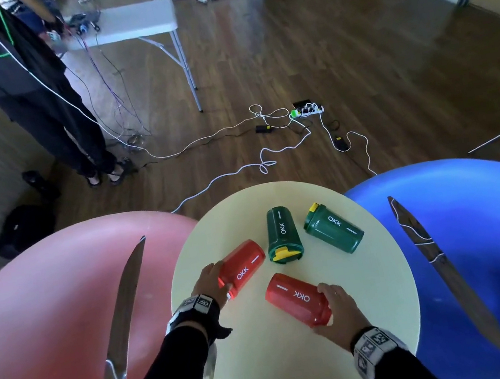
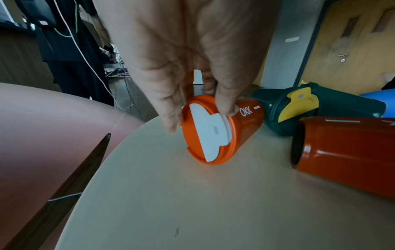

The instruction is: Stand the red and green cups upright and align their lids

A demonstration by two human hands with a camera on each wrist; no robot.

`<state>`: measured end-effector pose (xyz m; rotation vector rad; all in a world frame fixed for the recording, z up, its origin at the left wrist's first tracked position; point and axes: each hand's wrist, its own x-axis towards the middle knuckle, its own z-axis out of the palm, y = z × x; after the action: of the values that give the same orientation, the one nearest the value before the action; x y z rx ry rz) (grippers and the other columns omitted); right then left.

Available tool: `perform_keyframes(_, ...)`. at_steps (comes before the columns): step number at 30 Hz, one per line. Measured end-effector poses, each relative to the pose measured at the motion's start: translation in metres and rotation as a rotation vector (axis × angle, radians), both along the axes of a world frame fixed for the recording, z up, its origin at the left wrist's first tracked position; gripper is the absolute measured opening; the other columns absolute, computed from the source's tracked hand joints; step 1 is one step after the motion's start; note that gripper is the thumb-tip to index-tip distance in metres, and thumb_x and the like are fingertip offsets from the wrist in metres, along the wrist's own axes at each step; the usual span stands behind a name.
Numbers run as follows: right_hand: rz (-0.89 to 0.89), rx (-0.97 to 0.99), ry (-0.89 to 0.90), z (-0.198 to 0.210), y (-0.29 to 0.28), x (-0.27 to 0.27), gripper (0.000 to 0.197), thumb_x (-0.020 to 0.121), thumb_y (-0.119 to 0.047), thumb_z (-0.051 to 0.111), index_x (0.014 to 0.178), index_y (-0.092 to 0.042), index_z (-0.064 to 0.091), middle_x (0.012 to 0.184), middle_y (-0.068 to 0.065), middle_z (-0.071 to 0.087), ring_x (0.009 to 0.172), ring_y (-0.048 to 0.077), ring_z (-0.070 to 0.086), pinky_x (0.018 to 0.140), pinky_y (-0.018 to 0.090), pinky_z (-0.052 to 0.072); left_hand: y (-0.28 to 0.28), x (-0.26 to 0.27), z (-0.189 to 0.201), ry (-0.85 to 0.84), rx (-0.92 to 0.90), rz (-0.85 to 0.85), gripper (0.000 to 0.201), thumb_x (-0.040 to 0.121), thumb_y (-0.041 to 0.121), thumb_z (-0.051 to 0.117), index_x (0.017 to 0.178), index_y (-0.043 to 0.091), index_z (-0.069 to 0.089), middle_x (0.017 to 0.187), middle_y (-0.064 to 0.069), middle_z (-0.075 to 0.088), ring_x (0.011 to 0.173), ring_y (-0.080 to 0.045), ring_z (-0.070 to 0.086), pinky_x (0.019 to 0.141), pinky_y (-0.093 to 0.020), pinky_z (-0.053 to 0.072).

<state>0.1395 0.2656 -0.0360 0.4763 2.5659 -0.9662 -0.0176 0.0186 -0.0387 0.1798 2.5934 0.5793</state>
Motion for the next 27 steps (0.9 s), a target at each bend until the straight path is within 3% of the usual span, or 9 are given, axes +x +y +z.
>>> perform_keyframes(8,-0.032,0.004,0.107,0.028,-0.003,-0.002,0.069,0.052,-0.032,0.072,0.115,-0.032,0.044,0.109,-0.006,0.032,0.097,0.020,0.053,0.086,0.031,0.050,0.002,0.001,0.000,-0.012,0.012,0.035,0.063,0.088,0.019,0.057,0.143,0.019,0.028,0.148,-0.006,0.030,0.123,-0.029,0.048,0.102,-0.034,0.039)
perform_keyframes(13,0.009,0.079,0.129,0.051,-0.016,-0.019,0.073,0.058,-0.034,0.073,0.124,-0.031,0.041,0.122,-0.003,0.031,0.107,0.020,0.037,0.089,0.029,0.044,0.005,0.004,0.001,-0.007,0.009,0.040,0.062,0.088,0.018,0.055,0.143,0.019,0.027,0.148,-0.006,0.028,0.123,-0.030,0.048,0.102,-0.034,0.038)
perform_keyframes(17,0.093,0.135,0.122,0.060,-0.027,-0.035,0.078,0.064,-0.034,0.068,0.133,-0.023,0.035,0.133,-0.001,0.032,0.117,0.023,0.035,0.094,0.032,0.040,0.005,0.004,0.001,-0.011,-0.008,0.041,0.062,0.088,0.019,0.055,0.143,0.022,0.027,0.149,-0.006,0.028,0.124,-0.031,0.047,0.102,-0.034,0.038)
perform_keyframes(21,0.138,0.116,0.161,0.060,-0.036,-0.049,0.070,0.071,-0.039,0.063,0.132,-0.019,0.037,0.135,0.001,0.038,0.122,0.023,0.034,0.097,0.033,0.039,0.004,0.004,0.000,-0.027,-0.012,0.046,0.063,0.087,0.019,0.055,0.144,0.025,0.027,0.150,-0.005,0.026,0.126,-0.031,0.045,0.103,-0.035,0.038)
perform_keyframes(27,0.255,0.076,0.156,0.044,-0.045,-0.060,0.080,0.074,-0.043,0.065,0.143,-0.035,0.025,0.151,-0.006,0.024,0.140,0.015,0.020,0.107,0.034,0.036,0.003,0.004,0.001,-0.037,-0.014,0.034,0.064,0.087,0.020,0.055,0.144,0.025,0.026,0.150,-0.005,0.026,0.127,-0.031,0.044,0.103,-0.036,0.038)
